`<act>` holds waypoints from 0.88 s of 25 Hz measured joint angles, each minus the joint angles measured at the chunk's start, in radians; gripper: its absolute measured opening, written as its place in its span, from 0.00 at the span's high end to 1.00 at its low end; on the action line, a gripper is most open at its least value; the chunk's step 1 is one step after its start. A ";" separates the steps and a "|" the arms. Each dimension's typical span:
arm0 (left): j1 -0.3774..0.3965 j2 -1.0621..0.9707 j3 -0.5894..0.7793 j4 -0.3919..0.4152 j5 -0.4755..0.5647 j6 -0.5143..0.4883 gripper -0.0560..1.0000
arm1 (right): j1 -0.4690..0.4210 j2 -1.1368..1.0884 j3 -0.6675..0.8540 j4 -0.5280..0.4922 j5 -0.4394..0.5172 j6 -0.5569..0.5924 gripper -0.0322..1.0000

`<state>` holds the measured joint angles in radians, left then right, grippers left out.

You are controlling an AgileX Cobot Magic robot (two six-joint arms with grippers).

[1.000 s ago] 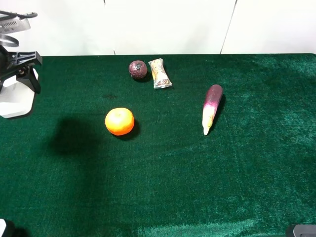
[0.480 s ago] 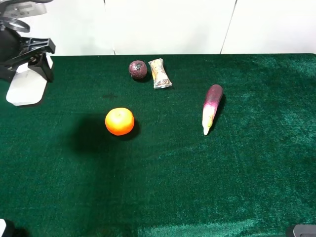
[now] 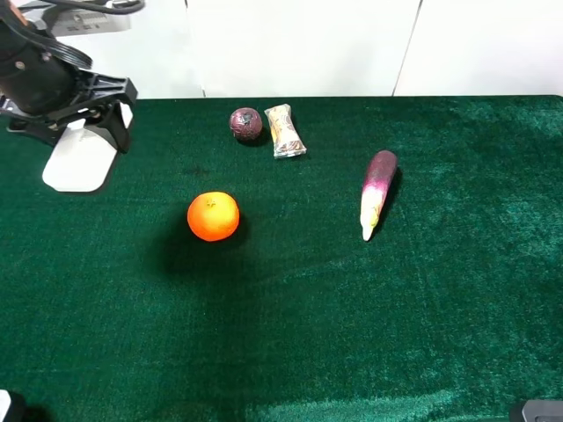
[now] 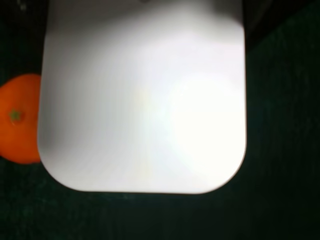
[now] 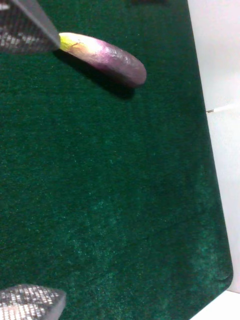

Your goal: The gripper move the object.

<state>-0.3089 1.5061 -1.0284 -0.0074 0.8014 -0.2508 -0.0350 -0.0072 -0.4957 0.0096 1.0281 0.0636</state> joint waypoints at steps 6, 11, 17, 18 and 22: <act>-0.107 0.000 0.000 0.039 -0.018 -0.029 0.36 | 0.000 0.000 0.000 0.000 0.000 0.000 0.30; -0.187 0.000 0.000 0.045 -0.035 -0.033 0.36 | 0.000 0.000 0.000 0.000 0.000 0.000 0.30; -0.274 0.059 0.000 0.051 -0.065 -0.033 0.36 | 0.000 0.000 0.000 0.000 0.000 0.000 0.30; -0.291 0.076 -0.001 0.051 -0.074 -0.033 0.36 | 0.000 0.000 0.000 0.000 0.000 0.000 0.30; -0.356 0.146 -0.048 0.059 -0.076 -0.033 0.36 | 0.000 0.000 0.000 0.000 0.000 0.000 0.30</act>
<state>-0.6653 1.6520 -1.0761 0.0513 0.7251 -0.2840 -0.0350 -0.0072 -0.4957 0.0096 1.0281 0.0636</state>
